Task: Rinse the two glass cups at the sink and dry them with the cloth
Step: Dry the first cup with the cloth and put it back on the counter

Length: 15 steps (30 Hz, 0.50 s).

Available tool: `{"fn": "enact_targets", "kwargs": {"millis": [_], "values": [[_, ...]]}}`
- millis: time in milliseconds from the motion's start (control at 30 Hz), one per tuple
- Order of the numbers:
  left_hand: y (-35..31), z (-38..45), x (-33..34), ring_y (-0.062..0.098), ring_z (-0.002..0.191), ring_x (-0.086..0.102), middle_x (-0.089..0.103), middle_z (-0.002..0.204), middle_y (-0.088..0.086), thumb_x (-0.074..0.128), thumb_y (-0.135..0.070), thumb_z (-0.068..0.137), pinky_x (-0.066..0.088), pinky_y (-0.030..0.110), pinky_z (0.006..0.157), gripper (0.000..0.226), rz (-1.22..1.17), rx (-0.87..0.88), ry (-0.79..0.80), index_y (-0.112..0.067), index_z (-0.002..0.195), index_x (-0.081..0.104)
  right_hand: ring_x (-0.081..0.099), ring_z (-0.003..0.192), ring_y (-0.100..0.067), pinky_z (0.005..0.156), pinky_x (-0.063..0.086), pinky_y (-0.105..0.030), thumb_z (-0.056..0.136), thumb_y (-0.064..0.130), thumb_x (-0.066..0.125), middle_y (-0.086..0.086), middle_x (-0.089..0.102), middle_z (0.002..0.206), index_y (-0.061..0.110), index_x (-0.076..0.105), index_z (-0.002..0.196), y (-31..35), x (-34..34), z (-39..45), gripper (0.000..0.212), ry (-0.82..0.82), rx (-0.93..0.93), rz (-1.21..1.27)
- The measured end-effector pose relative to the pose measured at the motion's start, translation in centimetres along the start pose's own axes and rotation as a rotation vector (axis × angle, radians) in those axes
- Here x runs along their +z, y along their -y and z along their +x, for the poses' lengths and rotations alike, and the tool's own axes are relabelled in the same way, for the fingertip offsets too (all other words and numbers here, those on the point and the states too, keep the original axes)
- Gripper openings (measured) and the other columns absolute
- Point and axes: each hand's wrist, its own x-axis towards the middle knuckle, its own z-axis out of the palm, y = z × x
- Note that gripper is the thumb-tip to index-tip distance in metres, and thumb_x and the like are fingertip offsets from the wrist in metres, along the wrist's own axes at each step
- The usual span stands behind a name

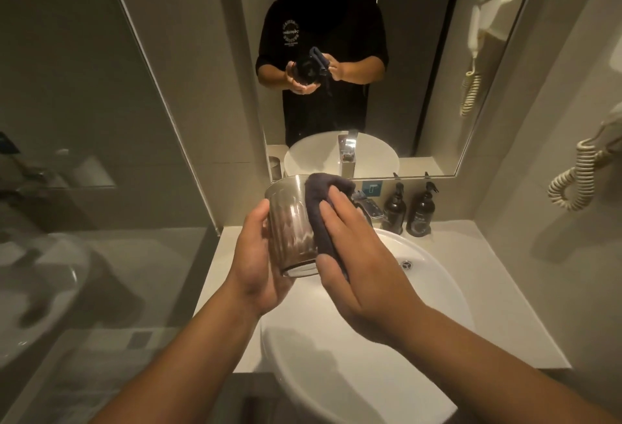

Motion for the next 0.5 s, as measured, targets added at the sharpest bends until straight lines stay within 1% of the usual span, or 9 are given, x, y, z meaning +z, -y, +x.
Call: {"fn": "enact_targets", "kwargs": {"millis": [67,133,167,200,267,333,400,467,500], "values": [[-0.2,0.0,0.1,0.038,0.136,0.051,0.054,0.144,0.024,0.033,-0.064,0.095,0.038,0.052,0.115,0.075,0.013,0.009,0.011,-0.009,0.14,0.056,0.006,0.148,-0.01,0.118,0.007,-0.029,0.094,0.035,0.035,-0.003,0.016,0.161,0.015,0.023,0.151,0.3,0.2,0.3,0.061,0.009,-0.037,-0.095],[-0.4,-0.1,0.1,0.035,0.133,0.054,0.057,0.142,0.021,0.032,-0.072,0.092,0.041,0.05,0.11,0.081,0.025,0.03,0.023,-0.012,0.142,0.055,0.008,0.148,-0.017,0.117,0.004,-0.029,0.095,0.035,0.035,-0.008,0.02,0.16,0.013,0.025,0.15,0.7,0.7,0.3,0.06,-0.003,-0.064,-0.173],[-0.4,-0.1,0.0,0.034,0.133,0.055,0.058,0.142,0.021,0.035,-0.074,0.09,0.042,0.049,0.109,0.083,0.035,0.034,0.023,-0.013,0.142,0.054,0.008,0.148,-0.018,0.116,0.004,-0.029,0.095,0.035,0.036,-0.009,0.02,0.159,0.012,0.026,0.149,0.8,0.8,0.3,0.06,-0.004,-0.071,-0.183],[-0.4,-0.2,-0.1,0.034,0.133,0.055,0.057,0.143,0.021,0.04,-0.074,0.089,0.041,0.048,0.109,0.083,0.042,0.033,0.023,-0.013,0.143,0.053,0.007,0.148,-0.016,0.116,0.003,-0.028,0.095,0.035,0.035,-0.009,0.02,0.16,0.012,0.025,0.15,0.8,0.9,0.4,0.06,0.002,-0.074,-0.174],[-0.3,-0.4,-0.5,0.035,0.135,0.053,0.055,0.145,0.022,0.047,-0.071,0.087,0.039,0.049,0.11,0.083,0.051,0.028,0.026,-0.011,0.144,0.052,-0.001,0.145,-0.006,0.115,0.001,-0.025,0.095,0.036,0.032,-0.007,0.016,0.161,0.014,0.023,0.151,1.0,0.7,0.7,0.06,0.016,-0.061,-0.128],[-0.4,-0.5,-0.8,0.034,0.133,0.055,0.057,0.142,0.021,0.049,-0.069,0.085,0.043,0.048,0.106,0.081,0.074,0.041,0.023,-0.011,0.141,0.055,-0.006,0.141,0.002,0.114,-0.004,-0.021,0.095,0.039,0.026,-0.004,0.012,0.162,0.017,0.019,0.152,1.1,0.5,1.4,0.062,0.039,-0.037,-0.08],[-0.6,-0.6,-0.8,0.031,0.124,0.063,0.065,0.133,0.019,0.05,-0.066,0.084,0.051,0.044,0.097,0.073,0.089,0.055,0.041,-0.013,0.132,0.064,-0.004,0.146,-0.005,0.116,-0.007,-0.026,0.095,0.04,0.023,-0.003,0.009,0.162,0.017,0.017,0.153,1.1,0.2,2.2,0.062,0.054,-0.031,-0.079],[-0.9,-0.8,-0.7,0.027,0.11,0.07,0.072,0.12,0.016,0.046,-0.063,0.087,0.056,0.042,0.089,0.063,0.123,0.063,0.07,-0.016,0.12,0.072,0.002,0.148,-0.012,0.12,-0.004,-0.034,0.097,0.037,0.027,-0.004,0.01,0.162,0.016,0.016,0.153,0.8,-0.2,3.1,0.061,0.05,-0.009,-0.084],[-0.9,-0.8,-0.7,0.027,0.107,0.071,0.073,0.118,0.015,0.045,-0.062,0.089,0.057,0.044,0.087,0.061,0.138,0.059,0.075,-0.017,0.118,0.073,0.004,0.149,-0.013,0.121,-0.001,-0.037,0.097,0.035,0.029,-0.004,0.012,0.162,0.015,0.015,0.153,0.6,-0.5,3.6,0.061,0.047,0.011,-0.077]]}}
